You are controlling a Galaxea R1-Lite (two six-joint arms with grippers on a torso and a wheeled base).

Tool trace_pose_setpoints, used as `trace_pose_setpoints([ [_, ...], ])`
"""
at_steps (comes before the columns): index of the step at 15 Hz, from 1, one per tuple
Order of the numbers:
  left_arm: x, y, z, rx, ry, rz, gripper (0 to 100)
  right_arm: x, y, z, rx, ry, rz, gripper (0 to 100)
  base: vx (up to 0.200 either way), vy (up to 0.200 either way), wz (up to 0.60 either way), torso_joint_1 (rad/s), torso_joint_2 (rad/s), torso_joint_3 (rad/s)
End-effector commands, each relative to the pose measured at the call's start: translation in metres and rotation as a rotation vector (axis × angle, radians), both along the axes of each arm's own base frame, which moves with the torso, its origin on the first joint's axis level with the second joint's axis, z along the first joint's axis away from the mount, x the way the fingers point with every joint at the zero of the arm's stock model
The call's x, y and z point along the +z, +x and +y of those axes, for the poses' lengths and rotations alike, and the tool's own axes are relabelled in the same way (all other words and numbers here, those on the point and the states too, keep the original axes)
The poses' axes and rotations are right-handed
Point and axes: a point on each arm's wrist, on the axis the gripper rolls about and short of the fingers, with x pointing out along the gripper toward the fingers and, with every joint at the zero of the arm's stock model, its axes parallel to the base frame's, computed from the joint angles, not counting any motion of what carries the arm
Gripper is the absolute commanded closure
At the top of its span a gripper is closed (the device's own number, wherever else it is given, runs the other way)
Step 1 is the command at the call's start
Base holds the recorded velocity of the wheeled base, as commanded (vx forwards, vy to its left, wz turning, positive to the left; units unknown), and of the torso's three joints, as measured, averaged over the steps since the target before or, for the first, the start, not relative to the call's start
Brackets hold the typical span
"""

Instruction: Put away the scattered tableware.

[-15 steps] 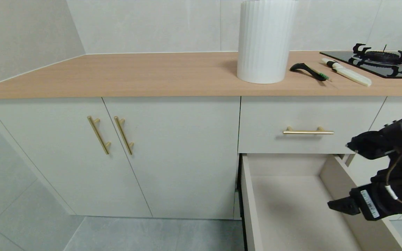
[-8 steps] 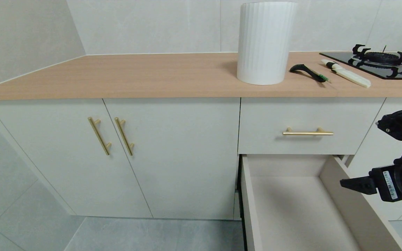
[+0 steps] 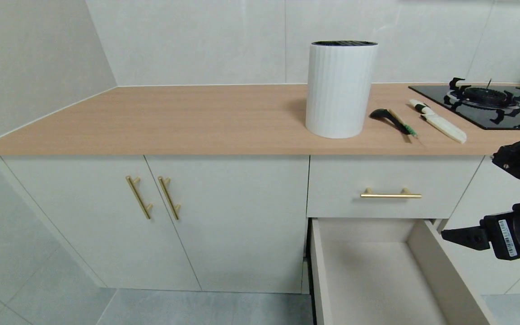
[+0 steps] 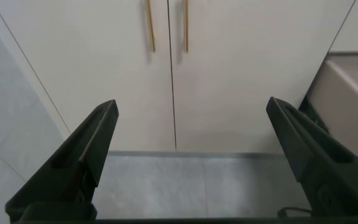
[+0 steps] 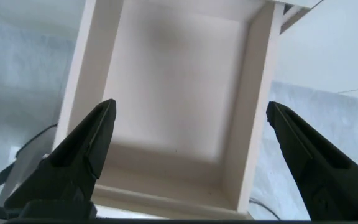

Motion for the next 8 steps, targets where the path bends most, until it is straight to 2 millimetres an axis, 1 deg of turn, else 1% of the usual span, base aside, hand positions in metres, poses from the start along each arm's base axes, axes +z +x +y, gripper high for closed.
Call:
trace_pose_setpoints([
  [1, 0.000, 0.000, 0.000, -0.001, 0.000, 0.001, 0, -0.001, 0.001, 0.001, 0.001, -0.002, 0.005, 0, 0.000, 0.000, 0.00, 0.168, -0.45, -0.290],
  [3, 0.000, 0.000, 0.000, -0.001, 0.000, 0.001, 0, 0.000, 0.004, 0.002, 0.002, 0.007, -0.015, 0, 0.000, 0.000, 0.00, 0.161, -0.45, -0.300],
  [5, 0.000, 0.000, 0.000, 0.001, 0.000, 0.001, 0, 0.001, 0.012, 0.005, -0.003, 0.010, -0.041, 0, 0.000, 0.000, 0.00, 0.164, -0.43, -0.273],
  [7, 0.000, 0.000, 0.000, 0.001, 0.000, 0.001, 0, 0.008, 0.024, 0.009, 0.019, 0.020, -0.118, 0, 0.000, 0.000, 0.00, 0.071, -0.18, -0.115],
  [8, 0.000, 0.000, 0.000, -0.001, 0.000, 0.001, 0, 0.021, 0.053, 0.011, -0.006, 0.030, -0.186, 0, 0.000, 0.000, 0.00, 0.027, -0.08, -0.046],
])
